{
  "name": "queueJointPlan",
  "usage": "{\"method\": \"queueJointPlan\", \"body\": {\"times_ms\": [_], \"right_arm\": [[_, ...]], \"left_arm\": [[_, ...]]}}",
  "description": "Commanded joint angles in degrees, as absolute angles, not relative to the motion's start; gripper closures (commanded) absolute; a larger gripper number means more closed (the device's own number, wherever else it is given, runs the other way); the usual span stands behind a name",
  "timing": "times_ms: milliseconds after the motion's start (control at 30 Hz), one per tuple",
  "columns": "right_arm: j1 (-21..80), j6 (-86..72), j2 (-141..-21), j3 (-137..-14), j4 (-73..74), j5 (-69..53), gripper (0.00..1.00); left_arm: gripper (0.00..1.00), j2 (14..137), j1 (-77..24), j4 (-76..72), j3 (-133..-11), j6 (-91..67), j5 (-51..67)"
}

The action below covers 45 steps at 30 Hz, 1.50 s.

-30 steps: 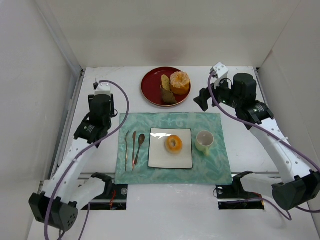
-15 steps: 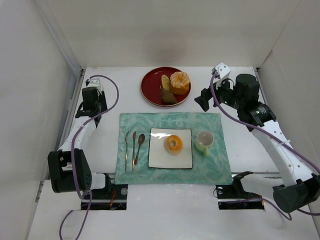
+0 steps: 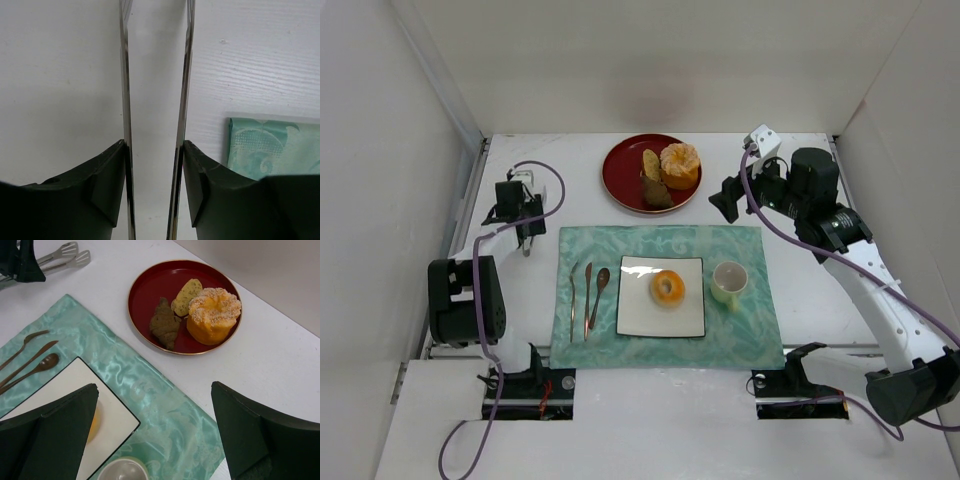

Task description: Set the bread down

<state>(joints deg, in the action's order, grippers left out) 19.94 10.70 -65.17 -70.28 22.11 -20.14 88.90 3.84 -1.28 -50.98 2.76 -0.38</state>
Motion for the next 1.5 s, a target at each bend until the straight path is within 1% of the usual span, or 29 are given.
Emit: {"method": "queueJointPlan", "body": {"times_ms": [0,200,300,333,567,667,700,767,900,1000,1233,1300,1400,1433,1467], "right_arm": [[20.1,10.6,-64.2,-70.2,19.2,-20.6,0.0],[20.1,10.6,-64.2,-70.2,19.2,-20.0,0.0],[20.1,10.6,-64.2,-70.2,19.2,-20.0,0.0],[20.1,10.6,-64.2,-70.2,19.2,-20.0,0.0],[20.1,10.6,-64.2,-70.2,19.2,-20.0,0.0],[20.1,10.6,-64.2,-70.2,19.2,-20.0,0.0],[20.1,10.6,-64.2,-70.2,19.2,-20.0,0.0],[20.1,10.6,-64.2,-70.2,19.2,-20.0,0.0],[20.1,10.6,-64.2,-70.2,19.2,-20.0,0.0],[20.1,10.6,-64.2,-70.2,19.2,-20.0,0.0],[20.1,10.6,-64.2,-70.2,19.2,-20.0,0.0],[20.1,10.6,-64.2,-70.2,19.2,-20.0,0.0],[20.1,10.6,-64.2,-70.2,19.2,-20.0,0.0],[20.1,10.6,-64.9,-70.2,19.2,-19.5,0.0],[20.1,9.9,-64.9,-70.8,19.7,-18.6,0.0]], "left_arm": [[0.56,89.6,4.7,-3.7,-52.8,3.6,1.9],[0.45,94.4,4.7,-0.2,-55.8,3.1,1.9],[0.44,96.2,4.7,1.4,-56.9,2.5,2.5],[0.41,96.2,4.7,1.9,-56.9,2.5,2.5],[0.34,98.5,4.7,4.7,-59.1,1.9,2.5],[0.29,100.1,4.7,6.2,-59.6,1.2,1.9],[0.29,100.1,4.7,6.8,-59.6,1.2,1.9],[0.25,100.1,4.7,6.9,-60.1,0.7,1.3],[0.24,99.5,4.7,6.9,-59.4,0.2,0.2],[0.23,97.2,4.7,7.5,-59.4,-0.9,-0.6],[0.22,84.5,4.7,10.5,-62.7,-4.8,-2.2],[0.19,78.9,4.0,10.5,-62.8,-4.8,1.6],[0.18,72.7,2.3,11.1,-63.9,-5.5,7.2],[0.13,71.0,2.3,11.1,-63.9,-5.5,13.2],[0.01,69.2,2.3,10.5,-62.3,-6.1,16.1]]}}
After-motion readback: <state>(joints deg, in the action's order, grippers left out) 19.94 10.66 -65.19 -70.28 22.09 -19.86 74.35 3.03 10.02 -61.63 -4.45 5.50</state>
